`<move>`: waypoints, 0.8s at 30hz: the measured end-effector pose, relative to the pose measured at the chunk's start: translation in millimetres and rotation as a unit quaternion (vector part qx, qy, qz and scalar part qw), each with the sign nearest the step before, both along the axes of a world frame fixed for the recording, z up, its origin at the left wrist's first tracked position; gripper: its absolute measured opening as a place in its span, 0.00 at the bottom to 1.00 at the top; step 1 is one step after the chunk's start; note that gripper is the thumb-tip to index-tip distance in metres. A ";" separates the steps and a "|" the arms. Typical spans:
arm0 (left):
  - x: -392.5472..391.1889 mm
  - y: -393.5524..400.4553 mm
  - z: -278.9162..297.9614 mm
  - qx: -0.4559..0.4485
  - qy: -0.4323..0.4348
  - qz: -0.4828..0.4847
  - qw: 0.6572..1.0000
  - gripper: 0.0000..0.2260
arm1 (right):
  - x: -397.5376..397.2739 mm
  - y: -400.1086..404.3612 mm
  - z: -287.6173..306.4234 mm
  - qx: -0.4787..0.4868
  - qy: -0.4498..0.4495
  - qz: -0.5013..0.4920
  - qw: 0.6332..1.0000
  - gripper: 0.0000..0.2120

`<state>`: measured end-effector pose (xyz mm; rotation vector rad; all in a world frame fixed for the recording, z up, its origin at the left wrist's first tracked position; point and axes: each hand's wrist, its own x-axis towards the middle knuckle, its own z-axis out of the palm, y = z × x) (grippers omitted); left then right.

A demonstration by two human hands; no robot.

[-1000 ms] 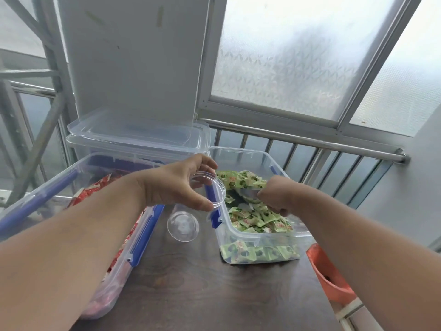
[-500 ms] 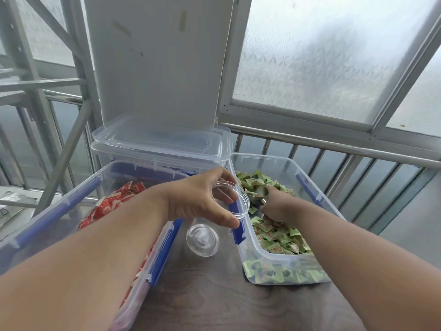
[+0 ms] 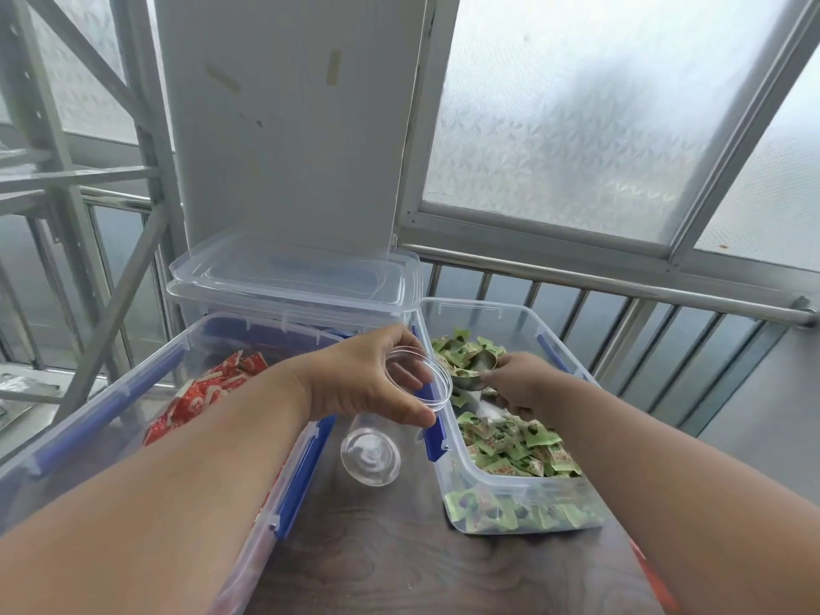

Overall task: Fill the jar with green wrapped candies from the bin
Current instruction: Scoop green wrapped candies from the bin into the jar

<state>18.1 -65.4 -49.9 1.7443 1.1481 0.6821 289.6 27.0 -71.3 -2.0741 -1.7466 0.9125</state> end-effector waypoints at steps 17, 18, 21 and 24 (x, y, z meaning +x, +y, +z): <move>0.5 -2.3 0.0 0.011 -0.004 -0.002 1.000 0.33 | 51.9 -55.5 51.7 0.058 0.049 0.022 0.997 0.14; 0.9 -2.6 0.2 0.010 -0.005 0.000 1.000 0.33 | 51.0 -58.8 58.3 0.063 0.059 0.034 0.996 0.12; 1.3 -2.9 0.4 0.007 -0.008 0.003 1.000 0.33 | 48.9 -64.7 76.8 0.086 0.069 0.074 0.991 0.11; 1.4 -2.4 0.3 0.005 -0.012 0.010 1.000 0.36 | 45.5 -69.2 91.1 0.111 0.043 0.095 0.988 0.18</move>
